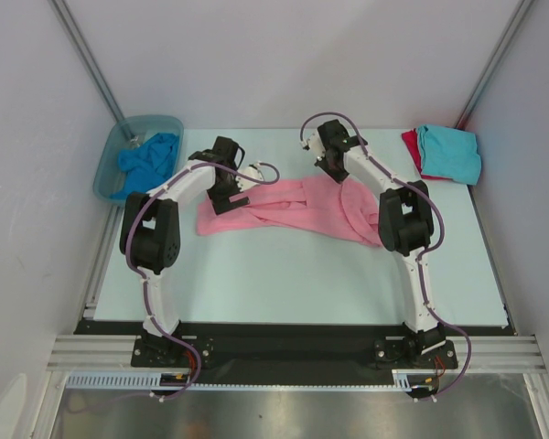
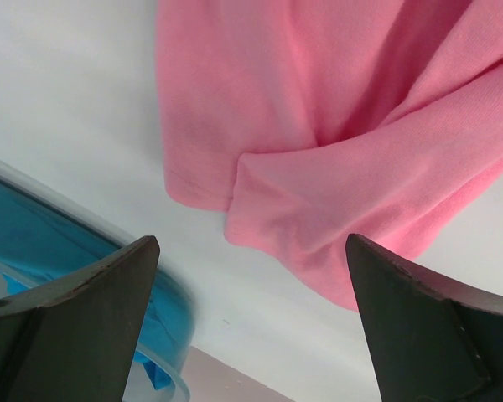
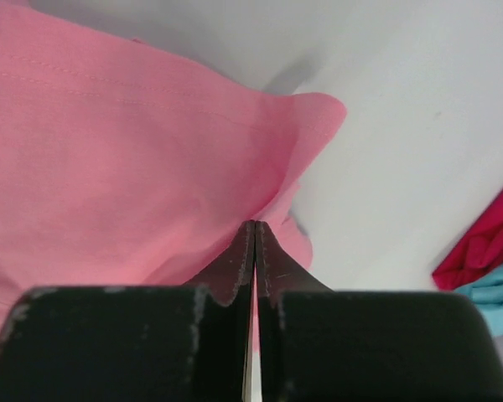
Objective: Fold and stack the t-shirts
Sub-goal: Flatten the tshirt out
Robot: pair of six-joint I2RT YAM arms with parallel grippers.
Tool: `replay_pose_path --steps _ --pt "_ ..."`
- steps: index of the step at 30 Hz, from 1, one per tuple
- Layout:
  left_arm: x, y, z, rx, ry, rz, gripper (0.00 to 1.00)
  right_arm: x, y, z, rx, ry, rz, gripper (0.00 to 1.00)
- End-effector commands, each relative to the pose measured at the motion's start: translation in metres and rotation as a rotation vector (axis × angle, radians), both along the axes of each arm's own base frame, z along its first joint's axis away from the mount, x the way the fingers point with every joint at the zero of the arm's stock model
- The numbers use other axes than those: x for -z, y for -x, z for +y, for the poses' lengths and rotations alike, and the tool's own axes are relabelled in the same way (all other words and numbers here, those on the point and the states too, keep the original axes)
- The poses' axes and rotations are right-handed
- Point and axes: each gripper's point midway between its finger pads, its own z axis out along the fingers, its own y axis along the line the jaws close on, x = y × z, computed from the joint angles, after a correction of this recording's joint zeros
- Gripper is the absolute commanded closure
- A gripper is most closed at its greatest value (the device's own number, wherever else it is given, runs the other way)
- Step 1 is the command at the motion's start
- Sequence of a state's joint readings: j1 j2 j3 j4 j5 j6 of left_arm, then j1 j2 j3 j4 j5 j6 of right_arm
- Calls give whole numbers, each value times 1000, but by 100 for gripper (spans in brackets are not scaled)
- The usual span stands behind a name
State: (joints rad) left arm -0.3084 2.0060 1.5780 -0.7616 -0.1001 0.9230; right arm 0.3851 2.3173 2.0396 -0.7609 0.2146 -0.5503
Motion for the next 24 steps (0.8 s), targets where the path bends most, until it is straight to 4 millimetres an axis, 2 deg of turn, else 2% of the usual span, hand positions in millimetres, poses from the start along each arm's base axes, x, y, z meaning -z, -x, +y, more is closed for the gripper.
replay_pose_path --steps 1,2,3,4,5,9,10,11,12,13,14,15,16,17,21,24 --pt "-37 -11 -11 -10 58 -118 0 -69 -28 -4 8 29 -204 100" --pt "-37 -12 -10 -13 60 -123 0 -89 -38 -6 -1 42 -266 100" --pt "-38 -12 -10 -14 61 -128 0 -100 -42 -9 1 55 -298 100" --pt "-38 -15 -11 -17 59 -141 0 -123 -44 -14 15 73 -355 100" --pt "-36 -15 -10 -19 58 -140 1 -137 -49 -16 2 94 -398 100" --pt "-36 -19 -13 -15 64 -154 1 -195 -54 -29 16 132 -550 100" --pt "-36 -21 -14 -14 65 -159 1 -201 -54 -37 31 151 -570 100" --pt "-36 -23 -14 -14 66 -165 1 -233 -54 -39 53 133 -667 100" --pt "-35 -23 -16 -14 67 -163 1 -244 -54 -44 49 158 -704 100" --pt "-35 -25 -17 -13 70 -168 1 -247 -51 -53 69 189 -727 100" --pt "-35 -26 -18 -13 74 -169 1 -284 -50 -59 98 176 -854 100" --pt "-34 -27 -19 -13 78 -169 1 -298 -46 -64 106 191 -902 100" --pt "-33 -29 -20 -10 80 -167 1 -297 -43 -71 97 251 -912 100" --pt "-32 -30 -21 -8 83 -167 1 -326 -38 -75 121 236 -1008 100" --pt "-29 -36 -31 2 109 -164 1 -340 -29 -91 156 244 -1028 100" --pt "-30 -47 -44 11 150 -169 1 -339 -23 -100 164 243 -1018 100"
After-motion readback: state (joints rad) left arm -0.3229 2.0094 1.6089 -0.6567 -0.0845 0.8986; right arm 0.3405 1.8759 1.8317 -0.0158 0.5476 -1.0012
